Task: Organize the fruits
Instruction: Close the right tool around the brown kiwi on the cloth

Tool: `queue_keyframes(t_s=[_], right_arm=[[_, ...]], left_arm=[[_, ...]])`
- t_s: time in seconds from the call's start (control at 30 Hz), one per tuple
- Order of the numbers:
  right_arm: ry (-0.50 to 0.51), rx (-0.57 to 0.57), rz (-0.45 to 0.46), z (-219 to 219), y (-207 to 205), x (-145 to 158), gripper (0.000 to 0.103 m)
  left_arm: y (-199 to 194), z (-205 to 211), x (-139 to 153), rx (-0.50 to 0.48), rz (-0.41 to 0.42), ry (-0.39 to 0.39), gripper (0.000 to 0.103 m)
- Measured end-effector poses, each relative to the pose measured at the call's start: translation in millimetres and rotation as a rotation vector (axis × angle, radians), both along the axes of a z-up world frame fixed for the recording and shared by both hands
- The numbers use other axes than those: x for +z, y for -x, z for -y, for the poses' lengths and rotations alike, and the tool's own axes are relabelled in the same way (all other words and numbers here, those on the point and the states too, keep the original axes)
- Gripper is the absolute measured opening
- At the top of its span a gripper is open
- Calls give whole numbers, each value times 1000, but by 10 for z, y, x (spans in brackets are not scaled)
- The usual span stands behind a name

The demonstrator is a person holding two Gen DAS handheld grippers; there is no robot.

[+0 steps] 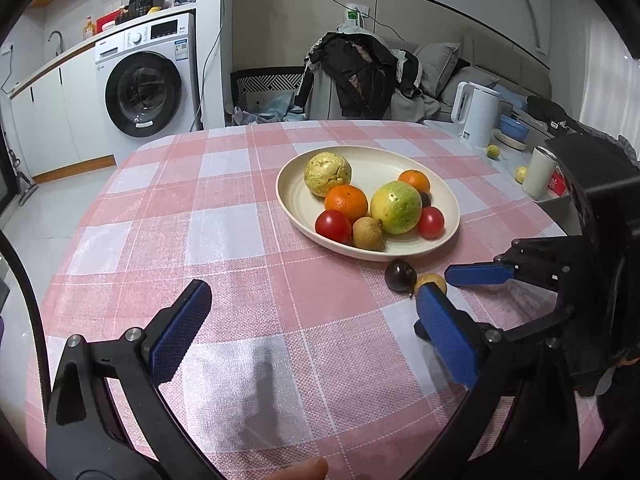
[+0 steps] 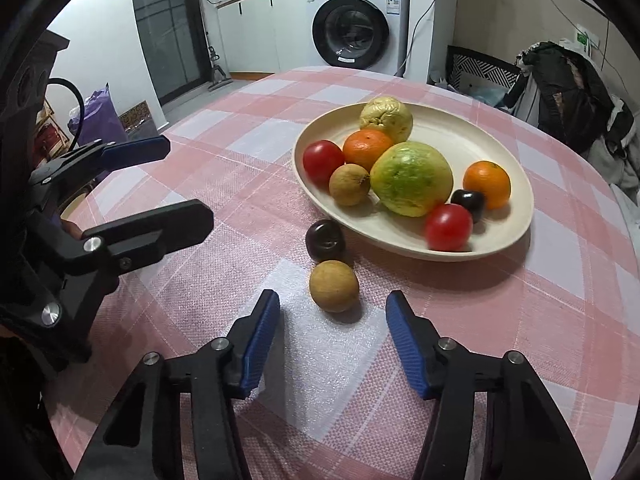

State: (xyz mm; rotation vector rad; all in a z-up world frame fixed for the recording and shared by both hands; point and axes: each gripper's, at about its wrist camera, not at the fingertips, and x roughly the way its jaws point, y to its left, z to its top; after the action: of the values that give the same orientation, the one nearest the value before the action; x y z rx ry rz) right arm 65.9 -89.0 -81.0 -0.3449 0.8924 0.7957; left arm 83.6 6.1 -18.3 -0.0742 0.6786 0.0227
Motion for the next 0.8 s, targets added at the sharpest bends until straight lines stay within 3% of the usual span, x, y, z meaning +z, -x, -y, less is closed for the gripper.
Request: queue_keyframes(t_s=[0.1,0.37,0.47,0.8], right_arm=[[-4,-9,-1,1,-13,10,47],[-2,-18,12,-41,-27,10,36],[-4,-21,14,-42,-38,10,26],[-43,-44,34,82,-66,141,26]], left_arm=[[-8,2,2,0,1,-1,102],[-13,-4,-16,1,-6,-2,102],[-13,-3,-17,0,-5,-3,102],[-56,65,-70,-20,-27,0,102]])
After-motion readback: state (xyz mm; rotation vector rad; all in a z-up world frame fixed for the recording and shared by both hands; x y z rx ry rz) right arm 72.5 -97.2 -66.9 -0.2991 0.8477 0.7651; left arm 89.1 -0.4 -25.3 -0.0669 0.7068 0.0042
